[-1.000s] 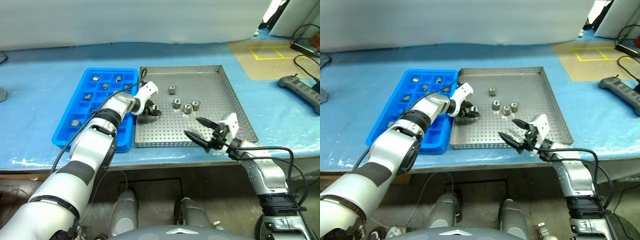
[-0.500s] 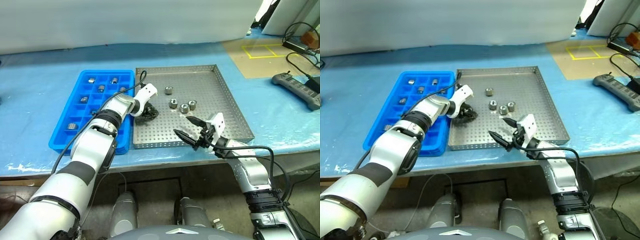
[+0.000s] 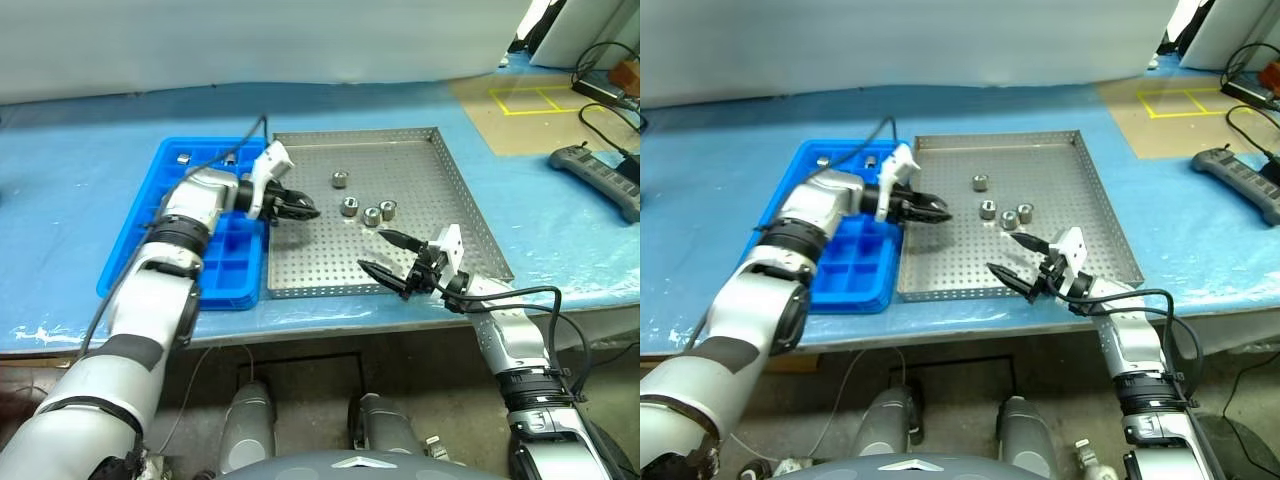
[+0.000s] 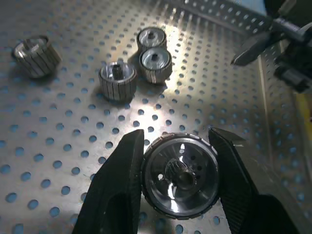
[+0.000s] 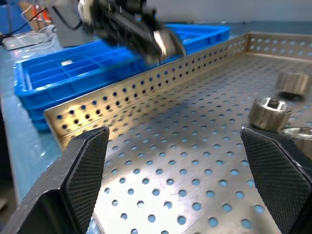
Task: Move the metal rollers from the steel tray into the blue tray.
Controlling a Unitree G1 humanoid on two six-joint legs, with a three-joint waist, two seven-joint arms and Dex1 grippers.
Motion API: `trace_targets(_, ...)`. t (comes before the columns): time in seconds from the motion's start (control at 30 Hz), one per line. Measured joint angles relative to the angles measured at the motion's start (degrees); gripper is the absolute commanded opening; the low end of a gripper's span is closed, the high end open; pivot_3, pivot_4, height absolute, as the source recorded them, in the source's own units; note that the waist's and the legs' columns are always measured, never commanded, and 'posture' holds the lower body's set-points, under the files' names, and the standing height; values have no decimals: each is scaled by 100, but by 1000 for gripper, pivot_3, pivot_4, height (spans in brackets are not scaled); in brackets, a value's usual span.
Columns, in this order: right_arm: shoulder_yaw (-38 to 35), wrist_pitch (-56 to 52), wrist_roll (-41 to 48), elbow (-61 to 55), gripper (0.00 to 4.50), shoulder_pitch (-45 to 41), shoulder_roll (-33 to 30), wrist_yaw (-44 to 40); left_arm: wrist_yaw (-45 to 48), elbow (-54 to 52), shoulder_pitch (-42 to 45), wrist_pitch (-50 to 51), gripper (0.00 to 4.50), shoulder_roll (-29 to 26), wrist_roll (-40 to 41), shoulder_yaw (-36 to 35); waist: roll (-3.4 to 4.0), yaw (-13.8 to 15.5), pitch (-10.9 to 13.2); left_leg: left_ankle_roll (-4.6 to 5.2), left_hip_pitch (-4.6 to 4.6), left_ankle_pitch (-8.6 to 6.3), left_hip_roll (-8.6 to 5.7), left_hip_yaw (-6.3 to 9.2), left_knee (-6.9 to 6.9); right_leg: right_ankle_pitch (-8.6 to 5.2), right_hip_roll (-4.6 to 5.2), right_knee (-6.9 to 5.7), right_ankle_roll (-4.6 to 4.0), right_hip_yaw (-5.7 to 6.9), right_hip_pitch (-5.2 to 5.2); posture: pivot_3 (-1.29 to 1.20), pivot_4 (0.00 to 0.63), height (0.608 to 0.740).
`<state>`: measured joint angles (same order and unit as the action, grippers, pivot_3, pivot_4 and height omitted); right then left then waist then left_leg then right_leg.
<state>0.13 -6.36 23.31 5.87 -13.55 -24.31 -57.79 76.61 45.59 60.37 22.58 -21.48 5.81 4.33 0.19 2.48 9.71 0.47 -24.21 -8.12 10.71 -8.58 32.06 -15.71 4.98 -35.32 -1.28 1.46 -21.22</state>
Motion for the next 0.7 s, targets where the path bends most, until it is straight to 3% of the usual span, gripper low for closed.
trace_targets(0.47,425,-2266,657,-1945,4500,-1490,-107,266,-803,-4222,-2826,2275,1735,-1430,1316,-858,20,162,17,-37,-27,22,3,-2,-69,-2,-6,3,-1,4,-61,112,150,740)
trace_targets(0.7,981,-2412,382,-1442,4500,-1656,204,387,-2032,-5201,-3808,2681,1735,-1559,1699,-1888,19,383,17,-68,-55,43,1,3,-84,-1,-7,-8,0,14,-94,225,150,740)
